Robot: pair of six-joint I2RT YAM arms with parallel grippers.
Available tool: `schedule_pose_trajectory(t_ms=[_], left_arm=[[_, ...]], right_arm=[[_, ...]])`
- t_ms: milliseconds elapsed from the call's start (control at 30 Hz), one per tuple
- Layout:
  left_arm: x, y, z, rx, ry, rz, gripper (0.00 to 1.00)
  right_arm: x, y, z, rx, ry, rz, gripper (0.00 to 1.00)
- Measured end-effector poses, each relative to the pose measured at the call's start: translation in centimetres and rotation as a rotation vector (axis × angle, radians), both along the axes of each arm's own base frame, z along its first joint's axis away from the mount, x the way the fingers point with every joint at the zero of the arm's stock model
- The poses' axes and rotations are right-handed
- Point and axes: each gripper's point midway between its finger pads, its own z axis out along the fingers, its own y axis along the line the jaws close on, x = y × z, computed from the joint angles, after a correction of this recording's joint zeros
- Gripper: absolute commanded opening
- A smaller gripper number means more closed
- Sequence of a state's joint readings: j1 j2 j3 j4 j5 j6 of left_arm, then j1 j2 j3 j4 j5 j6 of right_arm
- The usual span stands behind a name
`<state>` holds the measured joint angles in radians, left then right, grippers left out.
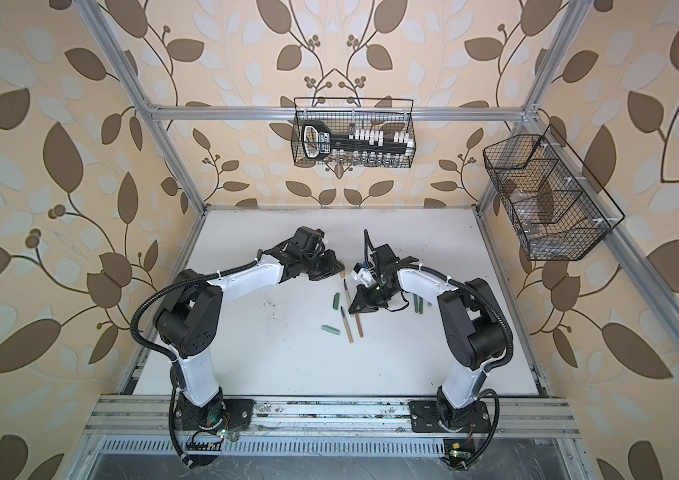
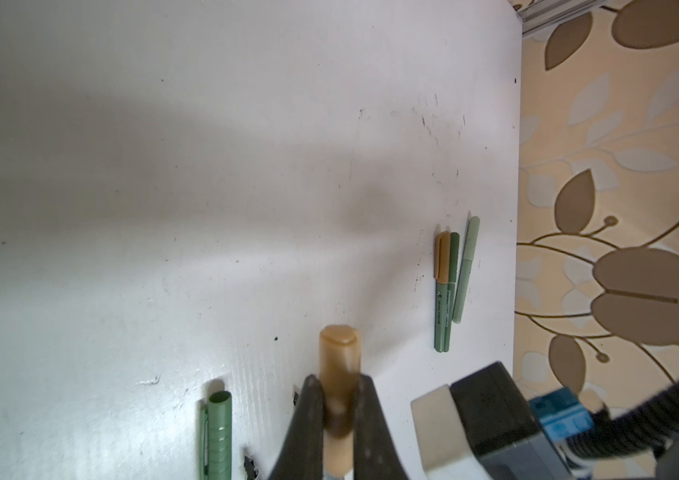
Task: Insert the pens into the pen caps
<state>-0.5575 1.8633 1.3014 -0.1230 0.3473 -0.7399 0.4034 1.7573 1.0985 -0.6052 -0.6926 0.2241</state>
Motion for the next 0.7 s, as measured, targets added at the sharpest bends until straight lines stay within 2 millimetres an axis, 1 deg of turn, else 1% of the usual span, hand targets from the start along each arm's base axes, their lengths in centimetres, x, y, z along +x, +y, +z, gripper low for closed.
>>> schedule_pose_trajectory(t_ms=[367,700], left_arm=[[0.45,-0.08,0.36,-0.006,-0.024,0.007,0.06],[0.01,0.18,-0.64,0.002,-0.011,0.007,0.06]], right_arm=[[0.09,0.09,0.13,0.006,-0.006,0.001,0.03],[0.21,0.15,0.21,0.012,-0.010,0.000,0.03]])
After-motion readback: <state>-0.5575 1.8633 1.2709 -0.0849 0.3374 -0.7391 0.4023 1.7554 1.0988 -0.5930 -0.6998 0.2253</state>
